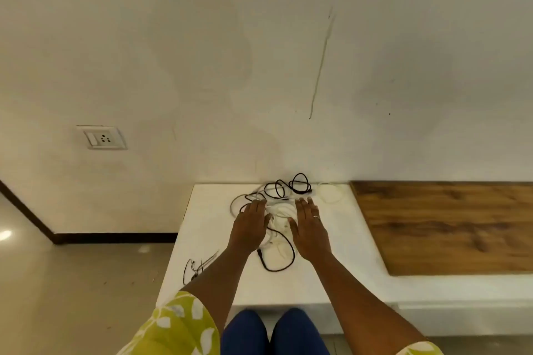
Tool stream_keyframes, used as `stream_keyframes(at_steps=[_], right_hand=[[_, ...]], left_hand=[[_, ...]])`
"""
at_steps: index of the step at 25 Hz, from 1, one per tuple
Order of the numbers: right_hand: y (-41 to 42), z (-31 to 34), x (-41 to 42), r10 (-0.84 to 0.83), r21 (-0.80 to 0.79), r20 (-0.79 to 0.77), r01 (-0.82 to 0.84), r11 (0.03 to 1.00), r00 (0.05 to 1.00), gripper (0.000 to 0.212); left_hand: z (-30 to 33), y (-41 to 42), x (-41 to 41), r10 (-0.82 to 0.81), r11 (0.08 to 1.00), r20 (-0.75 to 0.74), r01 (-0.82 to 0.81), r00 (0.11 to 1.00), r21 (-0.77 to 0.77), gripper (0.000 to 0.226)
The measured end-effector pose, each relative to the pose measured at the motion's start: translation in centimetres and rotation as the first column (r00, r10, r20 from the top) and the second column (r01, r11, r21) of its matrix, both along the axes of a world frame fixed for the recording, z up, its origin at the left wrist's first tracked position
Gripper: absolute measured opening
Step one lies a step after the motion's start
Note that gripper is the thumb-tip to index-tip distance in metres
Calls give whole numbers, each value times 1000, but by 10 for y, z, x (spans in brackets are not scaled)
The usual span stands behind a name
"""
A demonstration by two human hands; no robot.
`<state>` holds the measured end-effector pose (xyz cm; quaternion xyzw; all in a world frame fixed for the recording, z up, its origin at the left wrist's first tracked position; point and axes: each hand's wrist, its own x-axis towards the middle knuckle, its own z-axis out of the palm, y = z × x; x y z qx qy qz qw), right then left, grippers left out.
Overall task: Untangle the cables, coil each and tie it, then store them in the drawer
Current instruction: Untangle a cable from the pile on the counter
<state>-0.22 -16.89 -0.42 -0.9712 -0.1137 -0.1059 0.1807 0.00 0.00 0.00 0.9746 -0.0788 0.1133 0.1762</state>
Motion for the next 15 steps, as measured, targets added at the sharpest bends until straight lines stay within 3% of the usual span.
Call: stream_keyframes(at_steps=[2,6,12,15], right_hand=[[5,-14,-6,45,14,-83,-44,999,996,50],[25,-38,-16,110,103,-309,-82,991,945,47],[45,-53,-7,231,158,-403,-182,971,886,50],[50,-57,2,209,245,-416,-113,963,885,50]], left_hand=[[-15,1,-6,-36,998,-112,42,993,49,44],[-45,9,-12,-28,982,-259,75,966,171,61],[-51,9,5,-46,965,-264,110,963,236,62],[-53,9,15,-74,960,-234,132,969,245,42]])
